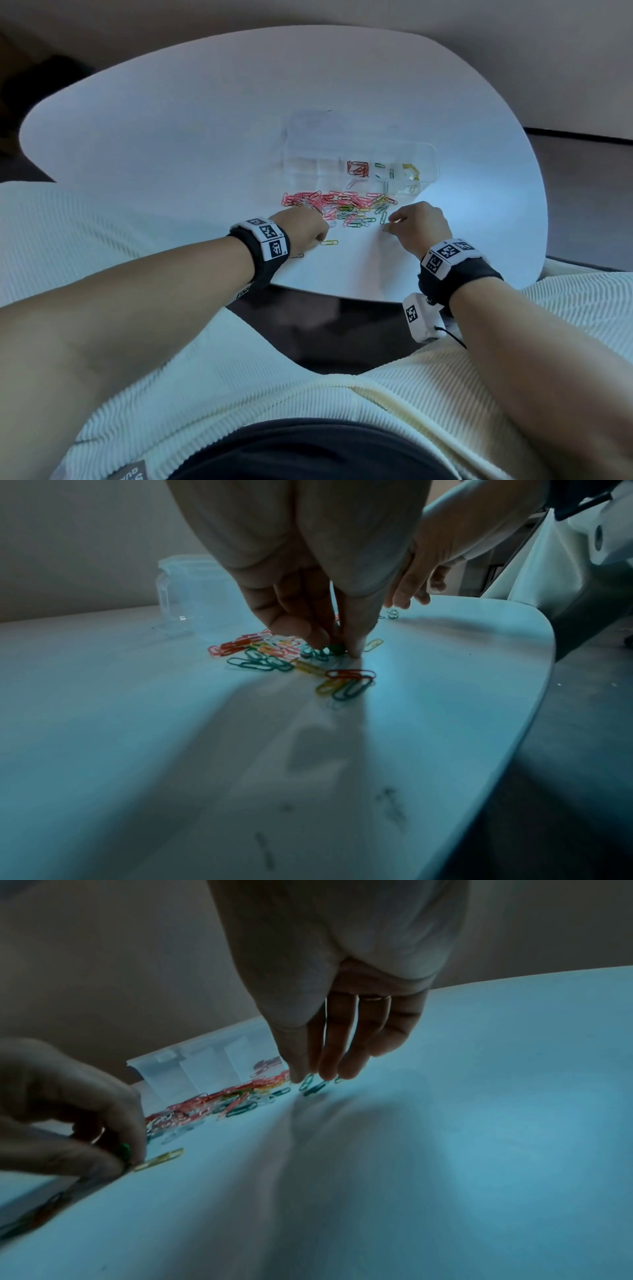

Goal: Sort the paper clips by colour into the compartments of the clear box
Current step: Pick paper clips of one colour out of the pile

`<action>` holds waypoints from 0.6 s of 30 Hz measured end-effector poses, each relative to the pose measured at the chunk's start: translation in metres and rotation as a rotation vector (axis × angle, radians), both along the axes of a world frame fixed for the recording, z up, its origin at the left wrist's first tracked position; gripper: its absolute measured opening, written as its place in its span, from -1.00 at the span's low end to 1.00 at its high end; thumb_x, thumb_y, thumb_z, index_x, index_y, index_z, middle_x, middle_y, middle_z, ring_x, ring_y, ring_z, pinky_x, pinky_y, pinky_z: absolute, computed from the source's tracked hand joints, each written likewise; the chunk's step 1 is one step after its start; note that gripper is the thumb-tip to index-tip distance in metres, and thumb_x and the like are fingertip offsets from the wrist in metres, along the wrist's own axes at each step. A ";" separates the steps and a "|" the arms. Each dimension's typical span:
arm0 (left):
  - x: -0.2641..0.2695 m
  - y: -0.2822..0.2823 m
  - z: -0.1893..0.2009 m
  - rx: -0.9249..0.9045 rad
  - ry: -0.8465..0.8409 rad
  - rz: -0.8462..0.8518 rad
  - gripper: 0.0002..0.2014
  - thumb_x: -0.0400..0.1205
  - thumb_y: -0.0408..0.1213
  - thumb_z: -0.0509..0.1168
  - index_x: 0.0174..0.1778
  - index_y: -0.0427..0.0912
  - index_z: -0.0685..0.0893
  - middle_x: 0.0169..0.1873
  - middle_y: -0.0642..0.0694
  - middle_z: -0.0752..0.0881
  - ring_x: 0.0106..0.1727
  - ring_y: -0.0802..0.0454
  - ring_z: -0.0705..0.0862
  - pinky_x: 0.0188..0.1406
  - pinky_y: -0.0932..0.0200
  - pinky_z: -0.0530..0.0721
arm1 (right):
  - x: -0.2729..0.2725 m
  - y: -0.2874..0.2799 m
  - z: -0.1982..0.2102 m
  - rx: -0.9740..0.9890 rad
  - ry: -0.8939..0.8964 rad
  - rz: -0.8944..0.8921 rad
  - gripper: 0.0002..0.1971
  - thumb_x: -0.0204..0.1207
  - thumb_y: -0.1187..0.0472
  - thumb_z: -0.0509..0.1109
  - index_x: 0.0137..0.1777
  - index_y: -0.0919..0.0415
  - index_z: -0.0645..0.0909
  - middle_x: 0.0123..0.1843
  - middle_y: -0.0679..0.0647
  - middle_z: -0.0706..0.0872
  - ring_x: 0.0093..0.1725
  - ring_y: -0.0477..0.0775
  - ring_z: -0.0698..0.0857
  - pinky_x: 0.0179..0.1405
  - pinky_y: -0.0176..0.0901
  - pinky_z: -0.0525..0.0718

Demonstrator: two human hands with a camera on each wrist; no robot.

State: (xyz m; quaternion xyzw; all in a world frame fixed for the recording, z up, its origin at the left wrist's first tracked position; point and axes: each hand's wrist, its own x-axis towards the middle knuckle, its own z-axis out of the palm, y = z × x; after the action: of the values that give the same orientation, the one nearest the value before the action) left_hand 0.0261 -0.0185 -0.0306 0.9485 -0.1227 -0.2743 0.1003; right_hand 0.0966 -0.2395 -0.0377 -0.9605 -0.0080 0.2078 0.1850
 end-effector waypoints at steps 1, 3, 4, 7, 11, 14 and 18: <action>0.001 0.002 0.000 -0.049 -0.013 0.038 -0.84 0.65 -0.33 0.24 0.03 -0.15 0.72 -0.03 -0.08 0.72 0.02 -0.07 0.67 -0.05 0.08 0.61 | 0.000 0.001 -0.002 -0.009 -0.001 -0.001 -0.76 0.44 -0.01 0.52 0.08 -0.03 0.77 0.02 0.05 0.81 -0.04 0.14 0.74 -0.05 -0.11 0.70; 0.001 0.005 0.001 -0.169 -0.049 0.156 -0.88 0.62 -0.29 0.33 0.00 -0.19 0.75 -0.04 -0.05 0.74 0.03 -0.02 0.66 -0.11 0.19 0.51 | -0.001 0.001 -0.004 -0.021 -0.007 0.004 -0.81 0.45 0.02 0.49 0.05 -0.06 0.78 -0.01 0.05 0.81 -0.09 0.16 0.75 -0.08 -0.07 0.74; 0.002 0.006 0.002 -0.244 -0.062 0.242 -0.89 0.60 -0.28 0.38 -0.04 -0.20 0.77 -0.06 -0.04 0.76 0.01 0.01 0.67 -0.12 0.21 0.50 | -0.001 0.002 -0.006 -0.029 -0.015 0.011 -0.85 0.46 0.04 0.48 0.00 -0.06 0.79 -0.04 0.06 0.81 -0.13 0.17 0.75 -0.12 -0.08 0.74; 0.005 0.008 0.008 -0.467 -0.069 0.543 -0.91 0.51 -0.26 0.51 -0.13 -0.18 0.82 -0.17 -0.01 0.79 -0.11 0.09 0.71 -0.11 0.23 0.66 | -0.003 0.005 -0.006 -0.063 -0.032 0.046 -0.91 0.49 0.09 0.47 -0.08 0.01 0.79 -0.12 0.12 0.80 -0.18 0.22 0.75 -0.19 -0.08 0.73; 0.007 0.011 0.015 -0.626 -0.053 0.725 -0.97 0.56 -0.36 0.45 -0.14 -0.23 0.77 -0.26 -0.09 0.81 -0.29 0.11 0.74 -0.20 0.22 0.71 | -0.003 0.011 -0.005 -0.038 -0.008 0.097 -0.86 0.55 0.14 0.44 -0.06 0.20 0.76 -0.11 0.18 0.77 -0.11 0.24 0.72 -0.15 -0.08 0.68; 0.008 0.015 0.015 -0.690 0.021 0.765 -0.84 0.65 -0.49 0.25 -0.03 -0.25 0.73 -0.21 -0.18 0.79 -0.31 0.04 0.71 -0.26 0.26 0.70 | 0.003 0.012 -0.005 0.155 0.021 0.001 -0.89 0.57 0.23 0.39 -0.11 0.22 0.73 -0.16 0.13 0.76 -0.19 0.12 0.70 -0.24 -0.17 0.60; 0.007 0.010 0.014 -0.423 0.068 0.593 -0.69 0.65 -0.49 0.01 -0.03 -0.12 0.65 -0.01 -0.02 0.63 -0.28 0.01 0.56 -0.31 0.17 0.50 | 0.013 0.007 0.004 0.626 0.106 -0.280 -0.86 0.57 0.43 0.31 0.02 0.32 0.69 -0.31 0.12 0.70 -0.47 -0.03 0.64 -0.43 -0.24 0.64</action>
State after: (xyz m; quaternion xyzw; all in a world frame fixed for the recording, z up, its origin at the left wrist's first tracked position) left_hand 0.0329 -0.0089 -0.0166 0.8914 0.1071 -0.2334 0.3733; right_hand 0.1092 -0.2320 -0.0337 -0.8369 0.0701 0.2174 0.4974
